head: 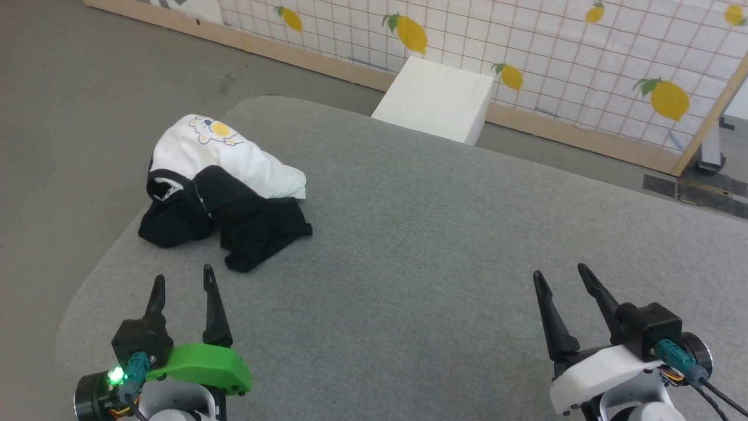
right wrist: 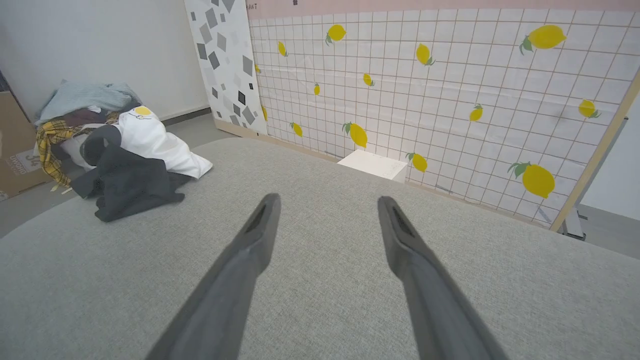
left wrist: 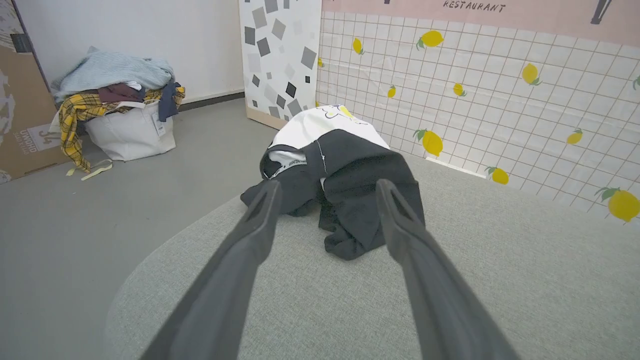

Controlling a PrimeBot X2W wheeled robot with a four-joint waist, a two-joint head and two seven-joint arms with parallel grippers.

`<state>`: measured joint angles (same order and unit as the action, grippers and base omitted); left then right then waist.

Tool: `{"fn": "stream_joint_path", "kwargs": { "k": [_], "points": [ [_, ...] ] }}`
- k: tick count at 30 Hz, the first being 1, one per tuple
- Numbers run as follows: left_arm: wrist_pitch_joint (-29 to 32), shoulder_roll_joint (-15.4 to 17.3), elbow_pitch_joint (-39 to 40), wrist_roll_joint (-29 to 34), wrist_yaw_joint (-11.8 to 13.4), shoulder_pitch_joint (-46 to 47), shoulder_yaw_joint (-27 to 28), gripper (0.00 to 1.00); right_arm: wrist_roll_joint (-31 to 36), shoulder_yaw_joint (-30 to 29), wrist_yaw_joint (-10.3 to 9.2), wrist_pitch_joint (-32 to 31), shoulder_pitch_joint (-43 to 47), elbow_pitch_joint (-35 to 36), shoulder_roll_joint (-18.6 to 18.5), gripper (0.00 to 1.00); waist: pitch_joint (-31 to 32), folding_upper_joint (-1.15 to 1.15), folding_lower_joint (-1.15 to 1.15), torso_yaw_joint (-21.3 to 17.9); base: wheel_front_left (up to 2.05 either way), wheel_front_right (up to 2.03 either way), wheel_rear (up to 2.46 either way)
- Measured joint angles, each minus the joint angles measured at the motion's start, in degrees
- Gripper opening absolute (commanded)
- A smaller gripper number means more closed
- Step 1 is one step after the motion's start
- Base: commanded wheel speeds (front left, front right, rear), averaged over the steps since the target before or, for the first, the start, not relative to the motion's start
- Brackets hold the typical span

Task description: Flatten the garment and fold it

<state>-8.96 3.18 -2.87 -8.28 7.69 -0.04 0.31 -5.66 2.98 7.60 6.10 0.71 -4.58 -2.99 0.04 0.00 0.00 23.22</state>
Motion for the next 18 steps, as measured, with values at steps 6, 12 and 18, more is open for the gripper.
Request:
{"fn": "stream_joint_path", "kwargs": {
  "k": [6,12,18],
  "points": [
    [-0.7,0.0,-0.3,-0.5,0.5,-0.1,0.2,1.00,-0.7,0.5,0.00,0.6,-0.7,-0.4,0.0,1.00,0.0,0.00,0.00,2.0,0.00,0.00,0.00],
    [-1.7,0.0,-0.8,-1.0,1.0,-0.5,0.6,1.00,-1.6,1.0,0.00,1.3,-0.7,-1.1,0.0,1.00,0.3,0.00,0.00,4.8,0.00,0.00,0.00],
    [-2.3,0.0,-1.0,-1.7,1.5,-0.9,1.0,1.00,-2.0,1.5,0.00,1.9,-0.8,-1.5,0.0,1.00,0.4,0.00,0.00,6.6,0.00,0.00,0.00]
  ]
}}
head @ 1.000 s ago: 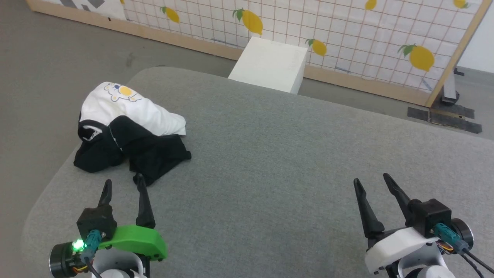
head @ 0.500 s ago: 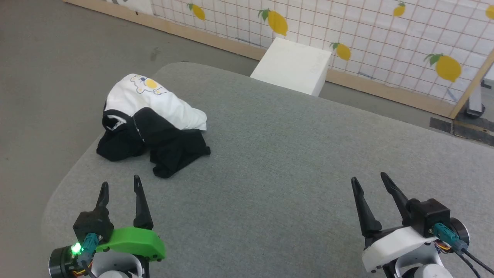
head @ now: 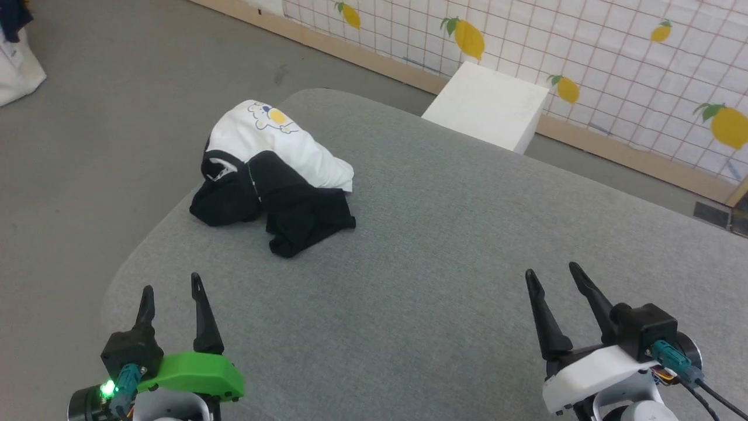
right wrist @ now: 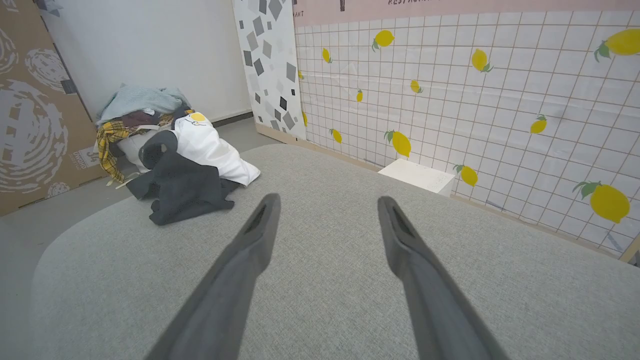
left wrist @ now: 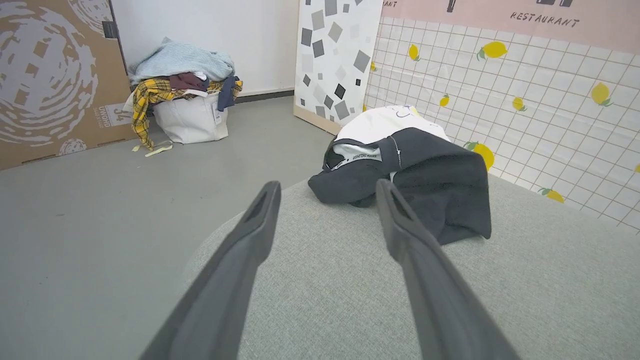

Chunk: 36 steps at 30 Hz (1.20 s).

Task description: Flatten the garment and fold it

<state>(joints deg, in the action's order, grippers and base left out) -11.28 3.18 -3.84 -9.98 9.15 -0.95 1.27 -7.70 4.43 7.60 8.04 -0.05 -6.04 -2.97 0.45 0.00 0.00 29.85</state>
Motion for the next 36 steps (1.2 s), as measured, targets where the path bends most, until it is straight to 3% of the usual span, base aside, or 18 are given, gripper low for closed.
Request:
{"fn": "stream_joint_path", "kwargs": {
  "k": [21,26,36],
  "points": [
    [-2.5,0.0,-0.4,-2.9,1.8,-0.8,1.6,1.00,-1.0,1.2,0.00,1.6,-1.3,-1.1,0.1,1.00,-1.2,0.00,0.00,6.0,0.00,0.00,0.00],
    [-2.9,0.7,-2.1,-5.2,0.6,0.5,2.2,1.00,-0.9,1.8,0.00,1.5,-2.2,-1.1,0.1,1.00,-2.7,0.00,0.00,6.1,0.00,0.00,0.00],
    [6.7,5.2,-8.4,-12.4,-3.9,22.9,3.7,1.00,2.2,3.9,-0.01,-0.7,-8.3,1.8,0.2,1.00,-8.9,0.00,0.00,2.1,0.00,0.00,0.00]
  ]
}}
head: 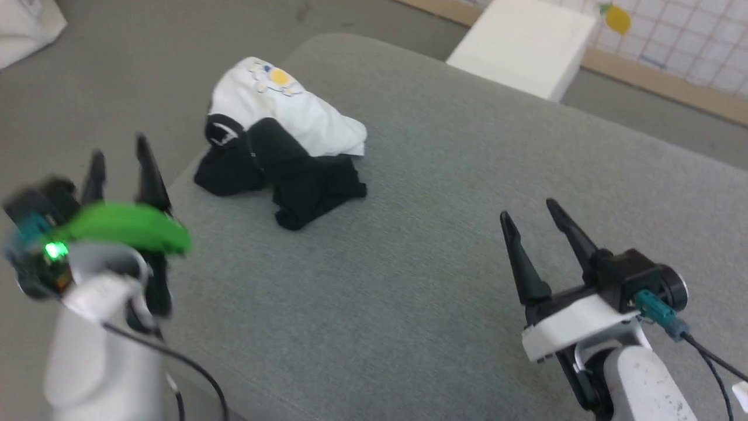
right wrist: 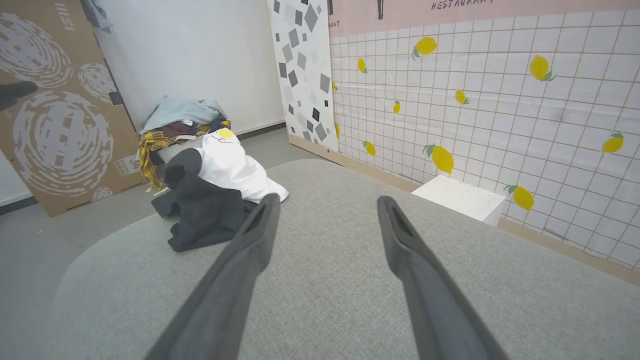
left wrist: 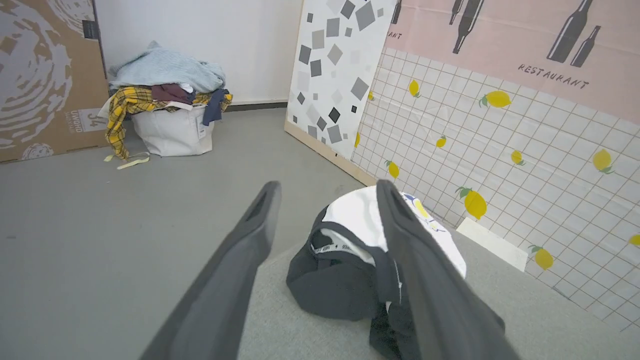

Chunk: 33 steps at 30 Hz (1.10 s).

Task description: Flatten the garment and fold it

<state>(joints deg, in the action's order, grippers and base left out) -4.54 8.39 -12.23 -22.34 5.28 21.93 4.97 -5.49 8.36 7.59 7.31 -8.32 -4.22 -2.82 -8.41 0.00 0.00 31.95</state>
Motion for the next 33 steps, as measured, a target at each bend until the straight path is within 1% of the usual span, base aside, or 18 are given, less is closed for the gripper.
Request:
{"fn": "stream_joint_path", "kwargs": {
  "k": [3,4,8,9,12,14,19,23,25,26,27,28,29,31,33],
  "points": [
    [4.7,2.6,-2.9,-2.5,-0.9,7.4,1.4,1.00,0.5,0.5,0.00,-0.1,-1.8,0.6,0.0,1.00,-2.7,0.00,0.00,-2.3,0.00,0.00,0.00],
    [6.6,3.1,-3.7,-4.3,-1.2,9.8,2.4,1.00,0.5,0.7,0.00,-0.1,-2.4,0.6,0.0,1.00,-3.6,0.00,0.00,-3.3,0.00,0.00,0.00],
    [14.8,7.1,-6.6,-8.0,-1.1,17.2,4.9,1.00,1.0,1.2,0.00,0.3,-5.1,0.8,0.0,1.00,-7.7,0.00,0.01,-7.8,0.00,0.00,0.00],
    [17.1,8.7,-7.3,-8.0,-0.7,18.6,5.1,1.00,1.0,1.1,0.00,0.6,-5.7,0.8,0.0,1.00,-8.8,0.00,0.01,-9.1,0.00,0.00,0.00],
    [24.9,11.9,-9.4,-8.8,0.9,21.1,5.8,1.00,0.9,0.8,0.00,1.3,-6.5,0.6,0.0,1.00,-11.9,0.00,0.01,-12.5,0.00,0.00,0.00],
    [29.7,13.2,-10.2,-9.4,2.4,21.6,6.2,1.00,0.8,0.9,-0.01,1.9,-6.9,0.2,0.0,1.00,-13.8,0.00,0.01,-14.8,0.00,0.00,0.00],
    [40.7,17.0,-11.6,-9.5,7.3,20.4,7.4,1.00,-0.2,1.1,-0.01,3.2,-7.9,-0.9,0.0,1.00,-18.2,0.00,0.01,-20.1,0.00,0.00,0.00],
    [48.4,18.4,-11.5,-9.7,10.1,15.7,7.7,1.00,-0.8,1.4,-0.01,3.9,-8.6,-1.9,0.0,1.00,-21.1,0.00,0.01,-23.6,0.00,0.00,0.00],
    [50.9,18.3,-10.6,-11.0,11.0,13.7,8.3,1.00,-1.1,1.6,-0.01,4.2,-8.8,-2.5,0.0,1.00,-22.1,0.00,0.01,-25.1,0.00,0.00,0.00],
    [52.0,18.5,-9.7,-11.5,11.4,13.1,8.6,0.98,-1.2,1.7,-0.01,4.4,-8.9,-2.8,0.0,1.00,-22.5,0.00,0.01,-25.8,0.00,0.00,0.00],
    [52.9,18.8,-9.1,-11.4,11.5,12.5,8.6,0.49,-1.2,1.8,-0.01,4.6,-8.9,-2.9,0.0,1.00,-22.7,0.00,0.01,-26.3,0.00,0.00,0.00],
    [53.9,19.5,-8.3,-11.4,11.5,11.7,8.5,0.12,-1.2,1.9,0.00,4.7,-9.1,-3.1,0.0,1.00,-22.9,0.00,0.01,-26.9,0.00,0.00,0.00],
    [54.5,20.0,-7.5,-11.4,11.5,10.9,8.6,0.00,-1.2,1.9,0.00,4.8,-9.2,-3.4,0.0,1.00,-22.8,0.00,0.01,-27.3,0.00,0.00,0.00],
    [54.8,20.3,-5.6,-11.4,11.3,9.5,8.6,0.00,-1.5,2.0,0.00,5.0,-9.2,-4.2,0.0,1.00,-22.2,0.00,0.01,-27.7,0.00,0.00,0.00],
    [51.6,20.5,-3.9,-10.5,10.7,7.8,8.6,0.00,-1.9,2.0,0.00,5.2,-9.0,-5.2,0.0,1.00,-21.2,0.00,0.00,-28.1,0.00,0.00,0.00]
  ]
}}
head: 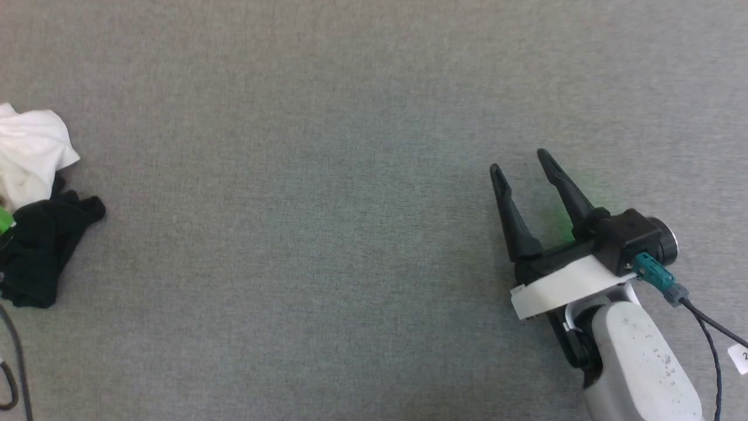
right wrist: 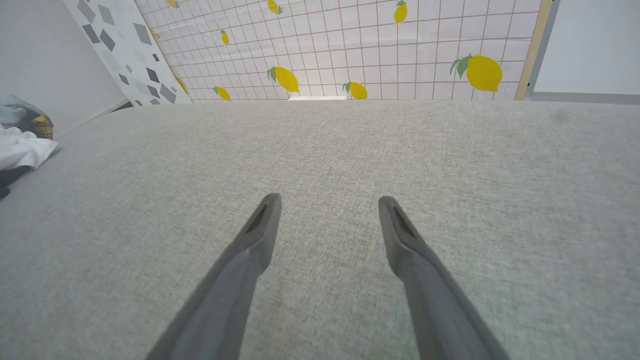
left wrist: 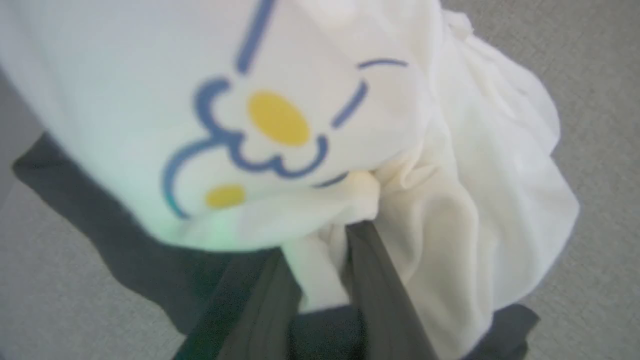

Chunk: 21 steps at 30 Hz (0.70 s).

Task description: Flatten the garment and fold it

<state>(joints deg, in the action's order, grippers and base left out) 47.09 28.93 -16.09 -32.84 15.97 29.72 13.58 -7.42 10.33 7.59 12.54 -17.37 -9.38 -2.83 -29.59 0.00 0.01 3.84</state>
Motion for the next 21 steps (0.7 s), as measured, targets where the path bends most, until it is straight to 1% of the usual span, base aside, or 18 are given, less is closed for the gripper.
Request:
{"fn": "stream_joint_path", "kwargs": {
  "k": [2,4,6,7,10,13,15,16,19,21],
  "points": [
    [-5.0,0.5,1.3,2.7,-0.5,-0.9,-0.4,0.00,-0.3,-0.1,-0.01,0.1,0.4,-0.7,0.0,1.00,1.3,0.00,0.00,-0.3,0.00,0.00,0.00],
    [-11.8,1.7,3.0,5.8,-0.9,-0.7,-1.0,0.00,-0.7,-0.1,-0.01,0.6,1.5,-1.5,0.0,1.00,3.0,0.00,0.00,-0.6,0.00,0.00,0.00],
    [-16.7,3.1,4.6,8.2,-1.6,-0.1,-1.8,0.00,-1.3,-0.2,-0.01,0.6,2.8,-2.1,0.0,1.00,5.0,0.00,0.00,-0.7,0.00,0.00,0.00],
    [-20.3,3.9,5.1,10.2,-1.9,0.3,-2.5,0.00,-1.7,-0.4,-0.01,0.7,3.5,-2.5,0.0,1.00,6.1,0.00,0.00,-0.8,0.00,0.00,0.00],
    [-28.3,5.0,5.9,14.0,-3.7,2.4,-5.3,0.00,-2.4,-1.1,-0.01,1.1,5.7,-3.2,0.0,1.00,9.9,0.00,-0.01,-0.9,0.00,0.00,0.00],
    [-33.9,4.9,7.3,15.9,-5.9,6.9,-9.0,0.00,-2.9,-1.7,-0.01,1.2,7.9,-3.6,0.0,1.00,14.0,0.00,-0.01,-0.9,0.00,0.00,0.00],
    [-36.9,4.2,8.0,16.9,-7.3,10.0,-11.5,0.00,-3.2,-2.0,-0.01,1.2,9.3,-3.6,0.0,1.00,16.5,0.00,-0.01,-1.0,0.00,0.00,0.00],
    [-38.2,3.4,8.1,17.0,-8.0,11.8,-12.7,0.00,-3.3,-2.2,-0.01,1.2,9.7,-3.6,0.0,1.00,17.9,0.00,-0.01,-1.2,0.00,0.00,0.00],
    [-41.8,-0.1,7.7,16.8,-9.9,15.9,-16.2,0.00,-3.7,-2.4,-0.01,1.3,10.8,-3.6,0.0,1.00,21.2,0.00,-0.01,-2.0,0.00,0.00,0.00],
    [-43.8,-2.9,7.2,16.7,-11.1,18.0,-19.0,0.00,-3.8,-2.3,-0.01,1.3,11.5,-3.4,0.0,1.00,23.3,0.00,-0.01,-2.9,0.00,0.00,0.00]
  ]
}}
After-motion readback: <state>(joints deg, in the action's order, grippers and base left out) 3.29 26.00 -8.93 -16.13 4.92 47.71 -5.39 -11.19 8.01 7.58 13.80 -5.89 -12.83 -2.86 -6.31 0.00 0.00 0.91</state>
